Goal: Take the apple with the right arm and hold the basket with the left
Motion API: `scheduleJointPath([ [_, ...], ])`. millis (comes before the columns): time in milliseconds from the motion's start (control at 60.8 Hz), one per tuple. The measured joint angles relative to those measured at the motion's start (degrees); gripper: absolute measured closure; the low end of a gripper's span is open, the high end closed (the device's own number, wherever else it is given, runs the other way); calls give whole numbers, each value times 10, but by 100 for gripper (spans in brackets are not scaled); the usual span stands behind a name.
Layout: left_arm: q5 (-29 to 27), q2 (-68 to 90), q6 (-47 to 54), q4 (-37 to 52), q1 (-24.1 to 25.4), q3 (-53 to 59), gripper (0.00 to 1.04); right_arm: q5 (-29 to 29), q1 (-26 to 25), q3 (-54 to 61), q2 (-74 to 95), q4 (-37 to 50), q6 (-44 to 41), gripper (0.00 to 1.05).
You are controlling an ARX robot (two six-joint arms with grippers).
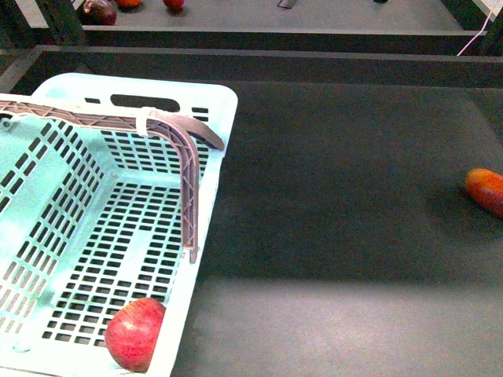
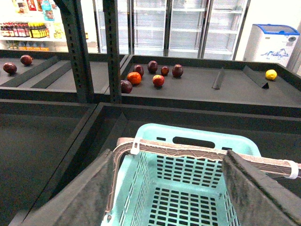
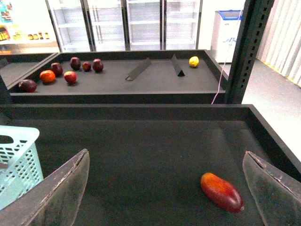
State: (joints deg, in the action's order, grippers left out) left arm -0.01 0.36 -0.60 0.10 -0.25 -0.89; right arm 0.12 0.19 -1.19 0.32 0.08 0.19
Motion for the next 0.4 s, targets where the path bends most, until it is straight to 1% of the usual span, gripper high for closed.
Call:
scheduleJointPath([
  [66,0,0,1,0,0,0,8,0,0,0,0,0,0,9],
  [395,0,0,1,0,0,0,7,0,0,0,0,0,0,9],
])
